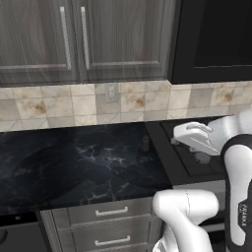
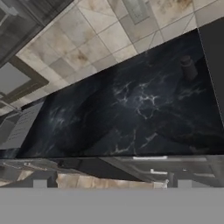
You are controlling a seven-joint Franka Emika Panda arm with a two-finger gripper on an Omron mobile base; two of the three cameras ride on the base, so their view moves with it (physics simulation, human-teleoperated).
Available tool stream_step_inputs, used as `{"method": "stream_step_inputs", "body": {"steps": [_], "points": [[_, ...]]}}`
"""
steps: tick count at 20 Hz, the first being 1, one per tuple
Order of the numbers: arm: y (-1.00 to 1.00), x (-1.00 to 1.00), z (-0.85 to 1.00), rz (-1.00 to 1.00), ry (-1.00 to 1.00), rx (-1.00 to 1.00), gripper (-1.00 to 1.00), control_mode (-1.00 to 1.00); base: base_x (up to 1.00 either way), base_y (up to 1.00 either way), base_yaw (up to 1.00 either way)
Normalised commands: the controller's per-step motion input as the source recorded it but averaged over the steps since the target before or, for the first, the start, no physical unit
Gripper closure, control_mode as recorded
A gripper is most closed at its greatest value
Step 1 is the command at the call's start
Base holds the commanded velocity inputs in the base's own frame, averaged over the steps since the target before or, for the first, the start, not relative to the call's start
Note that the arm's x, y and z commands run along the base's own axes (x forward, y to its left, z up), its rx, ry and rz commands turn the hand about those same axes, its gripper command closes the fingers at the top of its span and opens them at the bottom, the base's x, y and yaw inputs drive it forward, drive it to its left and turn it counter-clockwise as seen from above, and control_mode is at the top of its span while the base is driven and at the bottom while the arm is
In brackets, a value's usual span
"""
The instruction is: Collect the turmeric, ketchup, and shaker from the cabinet and place them next to the stove.
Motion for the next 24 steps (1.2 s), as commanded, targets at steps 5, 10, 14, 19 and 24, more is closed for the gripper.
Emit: {"method": "stream_step_inputs", "body": {"steps": [5,10,14,19,24], "points": [[0.10,-0.62,0.00,-0.08,-0.11,-0.02,-1.00,-1.00,0.00,0.00,0.00],[0.12,-0.71,0.01,-0.11,-0.19,-0.06,-1.00,-1.00,0.00,0.00,0.00],[0.12,-0.48,0.02,-0.09,-0.10,-0.04,-1.00,-1.00,0.00,0.00,0.00],[0.01,-0.02,0.00,-0.01,0.01,0.00,-1.00,1.00,0.00,0.00,0.00],[0.00,0.00,0.00,0.00,0.00,0.00,-1.00,1.00,-0.06,0.01,0.00]]}}
